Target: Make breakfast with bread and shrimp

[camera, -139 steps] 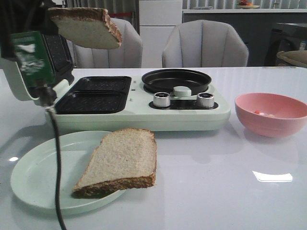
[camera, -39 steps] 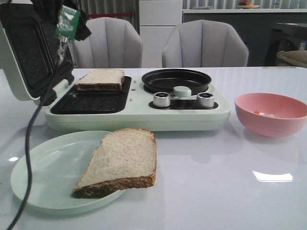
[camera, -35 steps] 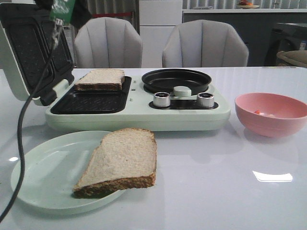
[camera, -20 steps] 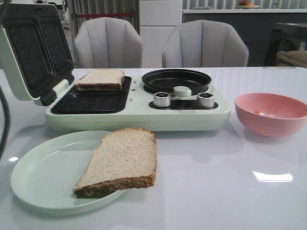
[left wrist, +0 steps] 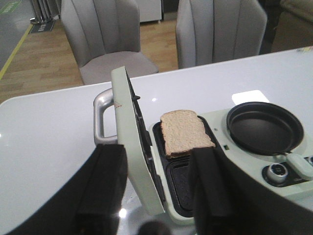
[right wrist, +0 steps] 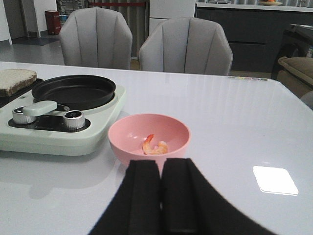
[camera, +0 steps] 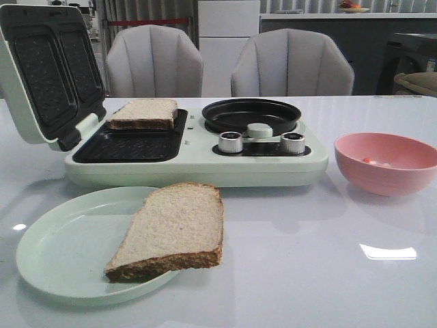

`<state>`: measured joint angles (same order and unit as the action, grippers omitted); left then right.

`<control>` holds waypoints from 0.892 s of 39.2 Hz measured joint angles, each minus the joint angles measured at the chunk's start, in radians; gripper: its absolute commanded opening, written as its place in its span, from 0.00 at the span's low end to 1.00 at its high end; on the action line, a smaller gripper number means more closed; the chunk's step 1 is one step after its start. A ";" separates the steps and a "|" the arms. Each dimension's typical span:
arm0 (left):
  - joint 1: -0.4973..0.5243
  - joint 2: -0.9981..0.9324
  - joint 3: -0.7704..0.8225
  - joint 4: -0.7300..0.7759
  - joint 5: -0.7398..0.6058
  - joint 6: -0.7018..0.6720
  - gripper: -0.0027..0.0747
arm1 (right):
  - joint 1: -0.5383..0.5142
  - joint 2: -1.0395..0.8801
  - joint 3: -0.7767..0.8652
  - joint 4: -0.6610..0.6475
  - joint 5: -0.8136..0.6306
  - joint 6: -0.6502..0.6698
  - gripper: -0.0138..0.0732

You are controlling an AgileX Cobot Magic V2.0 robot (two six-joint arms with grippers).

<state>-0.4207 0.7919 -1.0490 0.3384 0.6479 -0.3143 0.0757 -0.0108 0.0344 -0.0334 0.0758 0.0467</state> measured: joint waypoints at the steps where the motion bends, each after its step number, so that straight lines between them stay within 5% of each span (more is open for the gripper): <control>1: 0.000 -0.035 0.020 -0.010 0.000 -0.002 0.50 | 0.000 0.000 0.000 0.000 0.000 0.000 0.31; 16: 0.000 -0.451 0.347 -0.036 -0.008 -0.006 0.50 | 0.000 0.000 0.000 0.000 0.000 0.000 0.31; 35: -0.053 -0.767 0.701 -0.036 -0.248 -0.008 0.50 | 0.000 0.000 0.000 0.000 0.000 0.000 0.31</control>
<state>-0.4737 0.0249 -0.3479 0.3026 0.3994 -0.3224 0.0757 -0.0108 0.0344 -0.0334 0.0758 0.0467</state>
